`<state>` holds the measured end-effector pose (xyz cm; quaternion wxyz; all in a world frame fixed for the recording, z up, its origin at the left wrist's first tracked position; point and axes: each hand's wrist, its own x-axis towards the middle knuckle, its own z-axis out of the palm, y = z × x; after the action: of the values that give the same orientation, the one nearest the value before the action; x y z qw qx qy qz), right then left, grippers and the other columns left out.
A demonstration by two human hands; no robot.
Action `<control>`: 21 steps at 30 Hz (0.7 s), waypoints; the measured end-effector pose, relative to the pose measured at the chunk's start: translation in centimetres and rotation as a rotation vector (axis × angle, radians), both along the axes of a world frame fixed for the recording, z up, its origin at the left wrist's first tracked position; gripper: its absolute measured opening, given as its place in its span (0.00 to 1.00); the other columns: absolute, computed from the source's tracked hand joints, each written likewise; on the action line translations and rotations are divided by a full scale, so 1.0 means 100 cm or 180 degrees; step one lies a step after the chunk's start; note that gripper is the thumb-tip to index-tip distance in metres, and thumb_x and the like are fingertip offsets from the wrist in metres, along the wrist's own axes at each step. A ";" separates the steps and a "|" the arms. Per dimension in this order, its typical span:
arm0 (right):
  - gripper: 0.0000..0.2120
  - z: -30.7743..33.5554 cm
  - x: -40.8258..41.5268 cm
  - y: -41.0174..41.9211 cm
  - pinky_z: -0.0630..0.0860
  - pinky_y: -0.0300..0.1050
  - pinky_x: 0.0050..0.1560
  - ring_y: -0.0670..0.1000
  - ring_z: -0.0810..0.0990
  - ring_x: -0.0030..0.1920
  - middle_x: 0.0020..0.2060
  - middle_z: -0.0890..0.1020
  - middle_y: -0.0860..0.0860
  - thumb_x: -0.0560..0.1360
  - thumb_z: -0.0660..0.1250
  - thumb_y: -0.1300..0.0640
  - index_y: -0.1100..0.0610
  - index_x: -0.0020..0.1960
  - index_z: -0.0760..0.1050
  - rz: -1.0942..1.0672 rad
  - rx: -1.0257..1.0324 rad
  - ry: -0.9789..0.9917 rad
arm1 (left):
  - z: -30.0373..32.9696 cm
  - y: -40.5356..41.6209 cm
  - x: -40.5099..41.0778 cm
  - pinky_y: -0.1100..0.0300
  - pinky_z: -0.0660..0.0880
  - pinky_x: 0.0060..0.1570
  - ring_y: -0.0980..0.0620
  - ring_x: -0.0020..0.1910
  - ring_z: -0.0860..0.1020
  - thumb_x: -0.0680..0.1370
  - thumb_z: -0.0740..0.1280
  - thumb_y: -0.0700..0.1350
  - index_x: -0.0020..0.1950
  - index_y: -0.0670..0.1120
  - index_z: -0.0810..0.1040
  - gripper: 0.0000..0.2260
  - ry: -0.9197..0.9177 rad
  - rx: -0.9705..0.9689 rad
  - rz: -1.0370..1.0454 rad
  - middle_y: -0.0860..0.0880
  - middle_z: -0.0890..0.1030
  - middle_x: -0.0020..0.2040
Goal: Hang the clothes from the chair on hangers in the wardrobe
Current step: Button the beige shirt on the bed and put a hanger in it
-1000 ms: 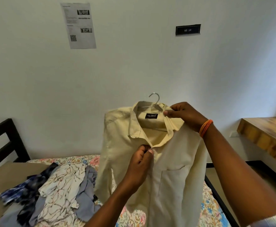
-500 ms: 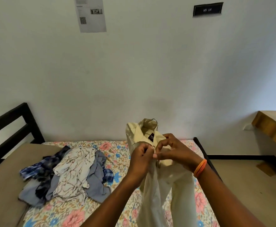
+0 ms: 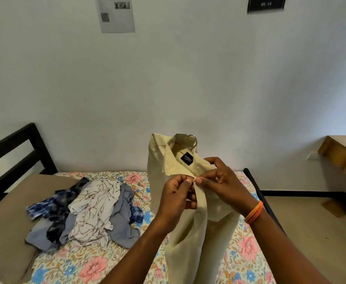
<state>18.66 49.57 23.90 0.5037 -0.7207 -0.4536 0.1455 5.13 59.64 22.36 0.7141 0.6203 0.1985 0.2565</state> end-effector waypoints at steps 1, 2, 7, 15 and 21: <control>0.14 0.000 -0.002 0.001 0.79 0.47 0.58 0.39 0.76 0.58 0.58 0.74 0.35 0.72 0.72 0.44 0.54 0.48 0.86 0.0003 0.0029 -0.0030 | 0.000 -0.001 0.000 0.56 0.80 0.33 0.49 0.36 0.79 0.83 0.62 0.43 0.51 0.42 0.79 0.08 -0.0052 -0.0057 0.0086 0.43 0.80 0.40; 0.15 0.000 -0.003 0.002 0.79 0.45 0.57 0.38 0.76 0.57 0.58 0.74 0.36 0.71 0.71 0.44 0.54 0.48 0.86 -0.0015 0.0072 -0.0030 | 0.000 -0.002 0.000 0.56 0.80 0.32 0.49 0.35 0.80 0.82 0.63 0.43 0.51 0.41 0.79 0.07 -0.0111 -0.0098 0.0179 0.43 0.81 0.39; 0.16 -0.002 -0.006 0.005 0.81 0.47 0.57 0.45 0.77 0.59 0.58 0.77 0.44 0.67 0.73 0.41 0.53 0.44 0.85 -0.0079 0.0266 0.0156 | -0.001 -0.008 -0.001 0.56 0.80 0.32 0.46 0.36 0.82 0.80 0.68 0.44 0.52 0.41 0.81 0.07 -0.0251 -0.0114 0.0425 0.43 0.84 0.40; 0.12 -0.002 -0.013 0.010 0.79 0.45 0.58 0.41 0.75 0.59 0.57 0.76 0.43 0.65 0.78 0.43 0.48 0.40 0.81 -0.0163 0.0414 -0.0084 | -0.004 -0.012 0.001 0.51 0.82 0.34 0.42 0.38 0.83 0.79 0.68 0.45 0.45 0.45 0.81 0.06 -0.0222 0.0145 0.0900 0.42 0.83 0.39; 0.07 0.006 -0.014 0.002 0.76 0.31 0.50 0.36 0.72 0.61 0.62 0.72 0.41 0.62 0.78 0.46 0.46 0.35 0.83 -0.0146 0.0409 -0.0586 | 0.007 -0.015 -0.003 0.55 0.81 0.32 0.49 0.35 0.83 0.80 0.66 0.40 0.46 0.43 0.81 0.05 -0.0276 0.0247 0.0769 0.47 0.83 0.36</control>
<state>17.28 49.78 24.53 0.5082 -0.7074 -0.4897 0.0378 4.80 58.11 23.04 0.6615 0.6074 0.2307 0.3747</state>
